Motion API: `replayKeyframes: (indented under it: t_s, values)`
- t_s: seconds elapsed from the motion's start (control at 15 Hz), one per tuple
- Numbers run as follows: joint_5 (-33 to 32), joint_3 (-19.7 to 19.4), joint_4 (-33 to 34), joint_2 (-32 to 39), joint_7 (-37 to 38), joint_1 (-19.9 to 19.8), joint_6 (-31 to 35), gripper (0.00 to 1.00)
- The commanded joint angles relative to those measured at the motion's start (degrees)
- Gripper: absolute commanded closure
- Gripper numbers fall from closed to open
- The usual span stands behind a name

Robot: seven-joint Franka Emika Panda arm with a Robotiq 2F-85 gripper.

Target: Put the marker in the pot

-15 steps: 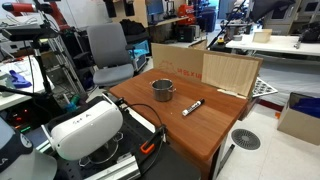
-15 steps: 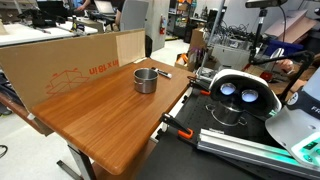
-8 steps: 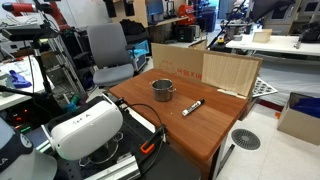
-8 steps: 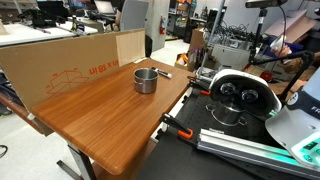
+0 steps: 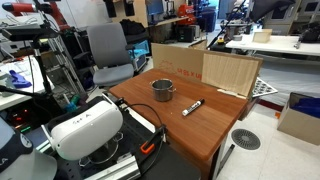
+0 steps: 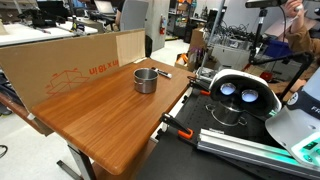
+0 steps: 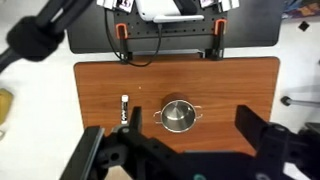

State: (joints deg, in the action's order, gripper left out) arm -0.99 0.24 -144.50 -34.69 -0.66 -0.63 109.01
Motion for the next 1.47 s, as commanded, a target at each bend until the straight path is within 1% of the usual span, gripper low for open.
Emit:
replayKeyframes:
  t_s: [0.0,0.07,0.13,0.47,0.6,0.73,1.0,1.4]
  values:
    - [-0.09,-0.16,0.12,0.02,0.1,0.2,-0.15,0.0]
    - [-0.09,-0.16,0.12,0.02,0.1,0.2,-0.15,0.0]
    - [-0.13,-0.17,-1.23,-0.91,0.67,-0.05,3.88,0.0]
    - [1.2,-2.08,-0.58,1.61,1.35,-1.1,7.18,0.0]
    - [1.23,-2.91,0.07,3.53,1.34,-1.51,7.71,0.0]
    - [1.7,-3.83,0.43,5.85,1.78,-1.97,9.65,0.0]
    - [1.95,-5.36,2.36,12.05,2.11,-3.23,13.07,0.0]
    - [1.9,-6.15,8.68,24.85,3.79,-4.38,15.64,0.0]
